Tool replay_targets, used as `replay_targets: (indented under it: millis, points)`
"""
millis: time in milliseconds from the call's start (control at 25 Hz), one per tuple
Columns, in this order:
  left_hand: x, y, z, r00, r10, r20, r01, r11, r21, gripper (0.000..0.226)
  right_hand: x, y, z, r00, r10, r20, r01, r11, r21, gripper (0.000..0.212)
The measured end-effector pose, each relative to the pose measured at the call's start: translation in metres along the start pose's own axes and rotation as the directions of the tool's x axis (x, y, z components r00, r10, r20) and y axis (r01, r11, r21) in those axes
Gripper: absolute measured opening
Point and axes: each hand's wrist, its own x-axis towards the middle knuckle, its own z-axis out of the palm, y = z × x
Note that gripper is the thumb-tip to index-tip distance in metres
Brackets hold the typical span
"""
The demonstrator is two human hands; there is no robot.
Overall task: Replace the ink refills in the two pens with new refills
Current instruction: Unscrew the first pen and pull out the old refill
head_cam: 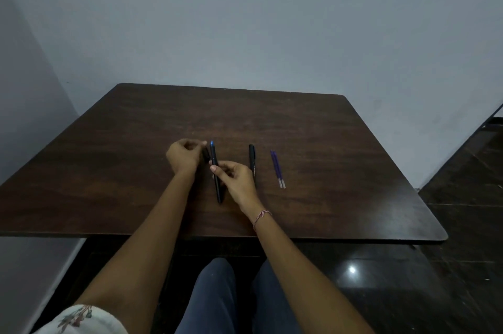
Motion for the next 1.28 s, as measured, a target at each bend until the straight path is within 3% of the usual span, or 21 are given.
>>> replay_targets:
  millis: [80,160,240,320,400,640,800,920,1120,1280]
  points:
    - [-0.012,0.0,0.001,0.983,-0.029,0.181,0.098,0.916,-0.389,0.017,0.001,0.001,0.0,1.0,-0.006,0.015,0.006,1.0,-0.002,0.026]
    - [-0.019,-0.006,-0.001,0.885,0.007,0.466,0.325,0.707,-0.628,0.028,0.002,0.002,0.002,1.0,-0.012,0.021,0.013,1.0,-0.017,0.025]
    - [-0.023,-0.01,-0.005,0.785,0.093,0.613,0.45,0.595,-0.666,0.035,0.003,0.005,0.002,1.0,-0.028,0.011,0.028,0.999,-0.028,0.024]
    - [-0.026,-0.011,-0.005,0.737,0.138,0.662,0.471,0.598,-0.649,0.033,0.005,0.007,-0.001,0.999,-0.032,0.01,0.032,0.999,-0.025,0.023]
    - [-0.03,-0.01,-0.008,0.735,0.149,0.662,0.457,0.611,-0.646,0.027,0.005,0.008,-0.001,0.999,-0.022,0.023,0.023,1.0,-0.01,0.022]
    - [-0.029,-0.013,-0.007,0.838,0.098,0.537,0.327,0.696,-0.639,0.007,0.005,0.008,0.0,0.998,-0.042,0.042,0.04,0.998,0.041,0.014]
    - [-0.029,-0.012,-0.004,0.878,0.081,0.472,0.279,0.714,-0.643,0.019,0.003,0.006,0.002,0.998,-0.037,0.042,0.037,0.999,-0.012,0.027]
    - [-0.028,-0.013,-0.004,0.852,0.139,0.504,0.272,0.706,-0.654,0.009,0.002,0.004,0.002,0.999,-0.04,0.017,0.04,0.999,-0.005,0.026]
    - [-0.029,-0.016,-0.01,0.77,0.184,0.611,0.349,0.68,-0.645,0.028,-0.001,0.0,-0.001,0.999,-0.037,0.006,0.037,0.999,0.029,0.019]
    - [-0.032,-0.014,-0.011,0.794,0.17,0.583,0.319,0.7,-0.639,0.023,-0.001,0.0,-0.001,1.0,-0.029,0.003,0.029,0.999,0.038,0.019]
